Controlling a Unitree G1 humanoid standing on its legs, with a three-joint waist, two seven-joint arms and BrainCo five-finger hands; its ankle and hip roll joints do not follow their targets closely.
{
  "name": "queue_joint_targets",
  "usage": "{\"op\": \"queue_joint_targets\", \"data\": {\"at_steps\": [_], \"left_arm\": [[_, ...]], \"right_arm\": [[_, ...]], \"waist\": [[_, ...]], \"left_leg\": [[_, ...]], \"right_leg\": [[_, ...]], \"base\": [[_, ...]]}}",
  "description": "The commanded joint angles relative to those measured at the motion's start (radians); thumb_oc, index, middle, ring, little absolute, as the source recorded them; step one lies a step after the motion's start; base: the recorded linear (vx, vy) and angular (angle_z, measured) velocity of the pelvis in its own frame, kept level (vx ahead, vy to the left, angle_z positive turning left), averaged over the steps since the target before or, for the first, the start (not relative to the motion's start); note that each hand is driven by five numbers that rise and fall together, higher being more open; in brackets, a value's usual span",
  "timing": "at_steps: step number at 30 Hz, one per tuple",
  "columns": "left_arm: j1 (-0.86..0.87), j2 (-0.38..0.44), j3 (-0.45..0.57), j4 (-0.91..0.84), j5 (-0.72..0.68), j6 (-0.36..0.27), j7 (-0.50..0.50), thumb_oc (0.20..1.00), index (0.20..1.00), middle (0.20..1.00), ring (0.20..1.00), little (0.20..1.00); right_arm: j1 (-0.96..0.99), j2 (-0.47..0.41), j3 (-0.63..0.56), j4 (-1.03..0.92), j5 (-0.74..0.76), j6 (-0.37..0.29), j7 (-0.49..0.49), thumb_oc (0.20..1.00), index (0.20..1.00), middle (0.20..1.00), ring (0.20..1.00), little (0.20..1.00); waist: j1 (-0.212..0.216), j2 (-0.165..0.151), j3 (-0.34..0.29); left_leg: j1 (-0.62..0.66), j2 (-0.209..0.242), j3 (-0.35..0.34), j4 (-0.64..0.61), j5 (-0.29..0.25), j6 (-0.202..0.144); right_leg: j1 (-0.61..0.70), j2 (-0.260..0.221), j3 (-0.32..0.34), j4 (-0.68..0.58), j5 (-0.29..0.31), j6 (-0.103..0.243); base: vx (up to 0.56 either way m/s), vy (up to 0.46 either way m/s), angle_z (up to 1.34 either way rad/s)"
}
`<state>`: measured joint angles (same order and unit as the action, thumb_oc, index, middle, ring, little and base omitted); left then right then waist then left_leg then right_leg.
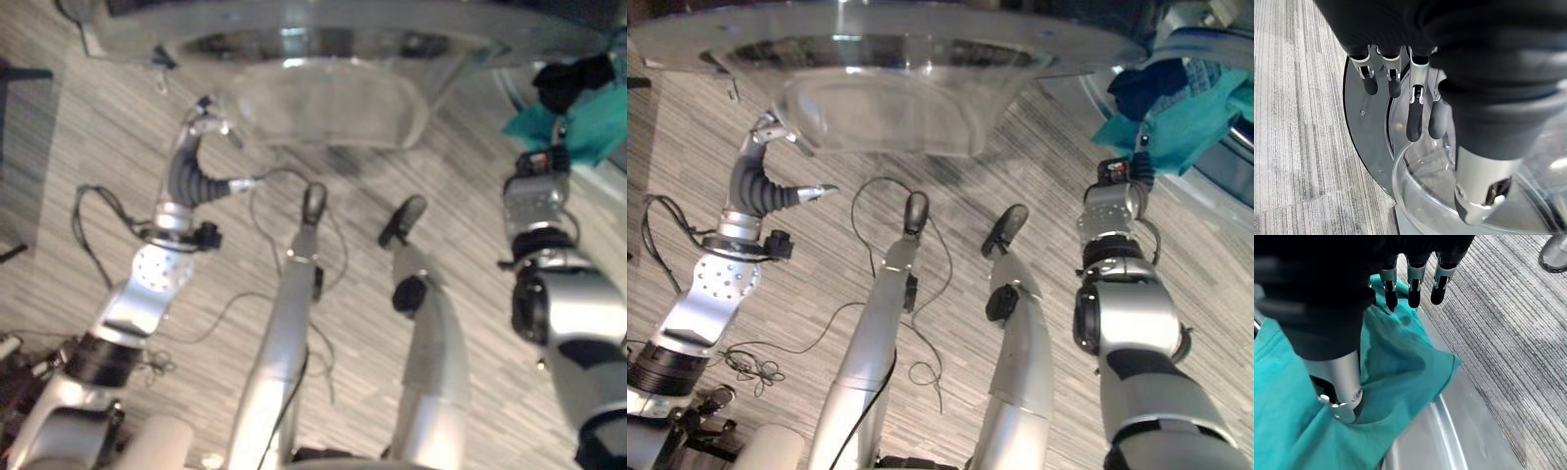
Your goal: Grab the laundry basket,head to the washer,open it,put in the laundry and shut it.
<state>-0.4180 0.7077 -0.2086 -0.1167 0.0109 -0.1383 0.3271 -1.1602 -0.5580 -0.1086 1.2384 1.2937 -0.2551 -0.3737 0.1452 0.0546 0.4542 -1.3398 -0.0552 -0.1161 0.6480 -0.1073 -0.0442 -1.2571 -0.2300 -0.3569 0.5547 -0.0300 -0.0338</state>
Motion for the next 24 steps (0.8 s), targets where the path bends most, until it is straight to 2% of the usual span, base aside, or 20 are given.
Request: {"op": "queue_joint_targets", "data": {"at_steps": [1, 7, 11, 16, 18, 19, 20, 23, 24], "left_arm": [[0.042, -0.065, 0.022, -0.037, -0.043, -0.03, 0.009, 1.0, 1.0, 1.0, 1.0, 1.0], [0.043, -0.061, 0.018, -0.037, -0.064, -0.032, -0.001, 1.0, 1.0, 1.0, 1.0, 1.0], [0.042, -0.063, 0.019, -0.037, -0.064, -0.032, -0.002, 1.0, 1.0, 1.0, 1.0, 1.0], [0.033, -0.069, 0.018, -0.056, -0.107, -0.047, -0.007, 1.0, 1.0, 1.0, 1.0, 1.0], [0.027, -0.07, 0.017, -0.063, -0.112, -0.051, -0.005, 1.0, 1.0, 1.0, 1.0, 1.0], [0.024, -0.07, 0.016, -0.064, -0.114, -0.053, -0.005, 1.0, 1.0, 1.0, 1.0, 1.0], [0.018, -0.072, 0.01, -0.065, -0.116, -0.054, -0.005, 1.0, 1.0, 1.0, 1.0, 1.0], [0.016, -0.07, 0.009, -0.065, -0.118, -0.057, -0.005, 1.0, 1.0, 1.0, 1.0, 1.0], [0.015, -0.07, 0.012, -0.065, -0.119, -0.058, -0.002, 1.0, 1.0, 1.0, 1.0, 1.0]], "right_arm": [[0.052, -0.056, 0.061, 0.058, -0.04, 0.0, -0.021, 1.0, 1.0, 1.0, 1.0, 1.0], [0.01, -0.108, 0.086, 0.102, -0.056, 0.021, -0.013, 1.0, 1.0, 1.0, 1.0, 1.0], [0.006, -0.11, 0.088, 0.105, -0.055, 0.021, -0.011, 1.0, 1.0, 1.0, 1.0, 1.0], [-0.044, -0.158, 0.145, 0.135, -0.094, 0.041, 0.004, 1.0, 1.0, 1.0, 1.0, 1.0], [-0.062, -0.163, 0.16, 0.137, -0.098, 0.039, 0.008, 0.896, 0.896, 0.896, 0.896, 0.896], [-0.072, -0.166, 0.169, 0.141, -0.102, 0.039, 0.009, 0.802, 0.802, 0.802, 0.802, 0.802], [-0.092, -0.168, 0.184, 0.141, -0.101, 0.036, 0.013, 0.555, 0.555, 0.555, 0.555, 0.555], [-0.123, -0.167, 0.209, 0.143, -0.105, 0.037, 0.02, 0.407, 0.407, 0.407, 0.407, 0.407], [-0.13, -0.167, 0.217, 0.143, -0.107, 0.037, 0.023, 0.3, 0.3, 0.3, 0.3, 0.3]], "waist": [[-0.027, 0.056, -0.056], [-0.021, 0.07, -0.051], [-0.021, 0.071, -0.051], [-0.018, 0.076, -0.043], [-0.016, 0.075, -0.041], [-0.017, 0.074, -0.039], [-0.017, 0.073, -0.037], [-0.017, 0.07, -0.039], [-0.017, 0.069, -0.04]], "left_leg": [[-0.002, 0.009, 0.062, 0.089, -0.172, 0.075], [-0.022, 0.018, 0.058, 0.092, -0.162, 0.063], [-0.024, 0.018, 0.058, 0.092, -0.161, 0.063], [-0.035, 0.027, 0.044, 0.081, -0.146, 0.052], [-0.035, 0.028, 0.04, 0.076, -0.144, 0.05], [-0.038, 0.029, 0.039, 0.075, -0.143, 0.05], [-0.04, 0.03, 0.037, 0.074, -0.14, 0.049], [-0.04, 0.033, 0.036, 0.07, -0.139, 0.05], [-0.039, 0.034, 0.037, 0.066, -0.139, 0.05]], "right_leg": [[-0.037, -0.012, 0.061, 0.084, -0.113, 0.074], [-0.052, -0.013, 0.052, 0.093, -0.119, 0.071], [-0.053, -0.013, 0.052, 0.093, -0.119, 0.071], [-0.06, -0.011, 0.038, 0.086, -0.122, 0.069], [-0.061, -0.011, 0.034, 0.082, -0.12, 0.07], [-0.061, -0.011, 0.033, 0.078, -0.118, 0.07], [-0.063, -0.01, 0.032, 0.075, -0.116, 0.071], [-0.064, -0.009, 0.033, 0.072, -0.115, 0.071], [-0.064, -0.01, 0.033, 0.068, -0.115, 0.07]], "base": [[0.0, -0.097, 0.02], [0.0, -0.053, 0.03], [0.0, -0.025, 0.0], [0.01, -0.091, 0.05], [0.0, -0.041, 0.03], [0.01, -0.044, 0.03], [0.01, -0.031, 0.03], [0.0, 0.0, 0.0], [0.0, 0.0, 0.0]]}}
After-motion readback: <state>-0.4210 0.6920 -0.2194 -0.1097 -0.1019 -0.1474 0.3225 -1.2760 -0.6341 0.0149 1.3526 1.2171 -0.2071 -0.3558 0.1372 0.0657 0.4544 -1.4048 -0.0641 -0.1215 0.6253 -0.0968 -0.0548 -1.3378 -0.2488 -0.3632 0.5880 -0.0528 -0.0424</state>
